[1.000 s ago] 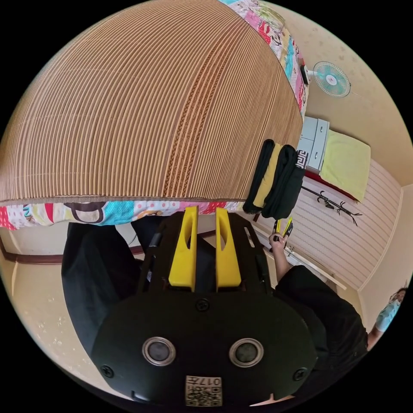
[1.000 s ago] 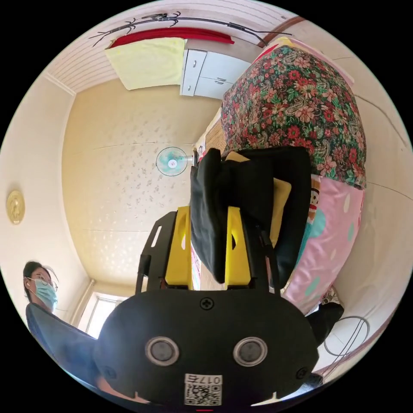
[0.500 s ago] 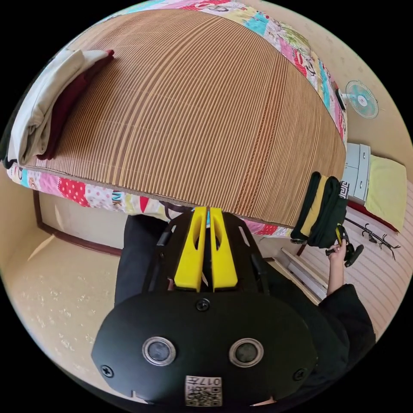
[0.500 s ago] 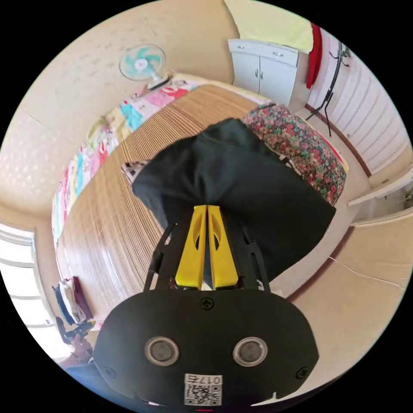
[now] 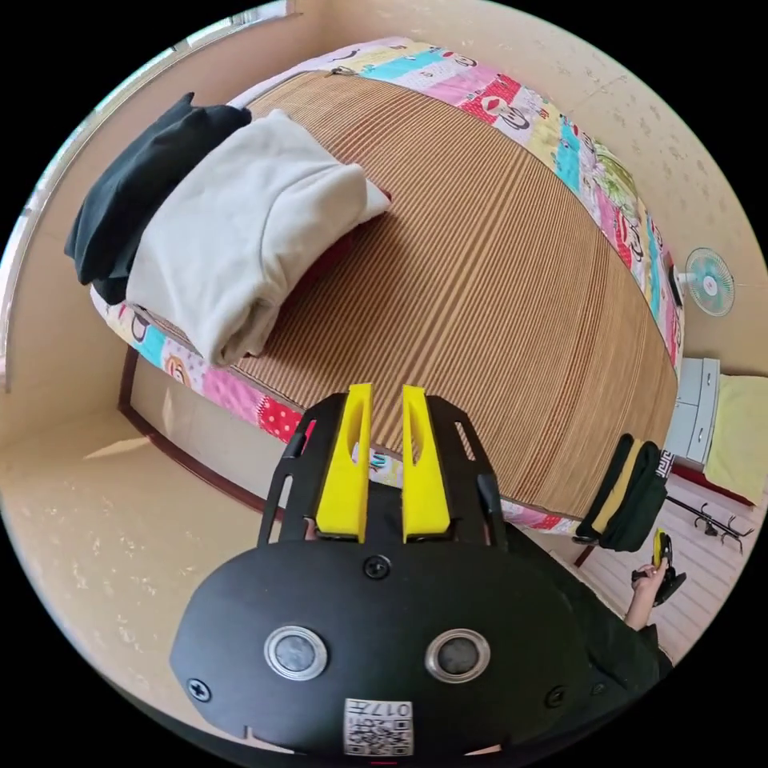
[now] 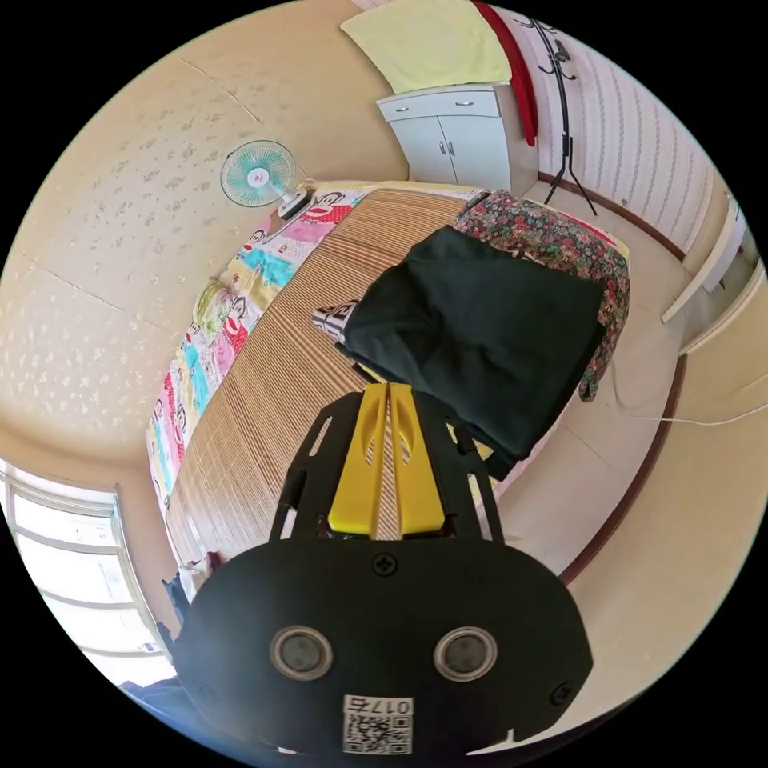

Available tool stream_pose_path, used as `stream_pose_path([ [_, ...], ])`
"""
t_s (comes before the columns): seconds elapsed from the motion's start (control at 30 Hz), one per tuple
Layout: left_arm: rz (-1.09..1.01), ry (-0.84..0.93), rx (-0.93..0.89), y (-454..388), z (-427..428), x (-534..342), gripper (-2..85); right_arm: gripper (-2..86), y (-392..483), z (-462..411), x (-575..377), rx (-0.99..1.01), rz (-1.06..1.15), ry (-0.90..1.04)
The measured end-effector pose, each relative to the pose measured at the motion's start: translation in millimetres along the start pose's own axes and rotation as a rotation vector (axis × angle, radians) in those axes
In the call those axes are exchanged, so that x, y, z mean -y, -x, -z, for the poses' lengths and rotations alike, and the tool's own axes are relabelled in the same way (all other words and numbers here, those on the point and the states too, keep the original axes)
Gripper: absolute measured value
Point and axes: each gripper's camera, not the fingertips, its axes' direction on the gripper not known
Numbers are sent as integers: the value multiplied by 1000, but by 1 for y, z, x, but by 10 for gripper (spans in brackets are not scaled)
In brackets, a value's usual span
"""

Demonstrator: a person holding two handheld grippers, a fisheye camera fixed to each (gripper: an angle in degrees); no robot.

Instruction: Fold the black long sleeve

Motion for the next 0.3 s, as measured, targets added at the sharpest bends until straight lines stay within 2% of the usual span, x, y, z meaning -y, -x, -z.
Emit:
stream_pose_path([
  [0.3, -238, -80, 21, 14, 36, 100, 110, 7, 13, -95, -119, 57, -6, 2],
])
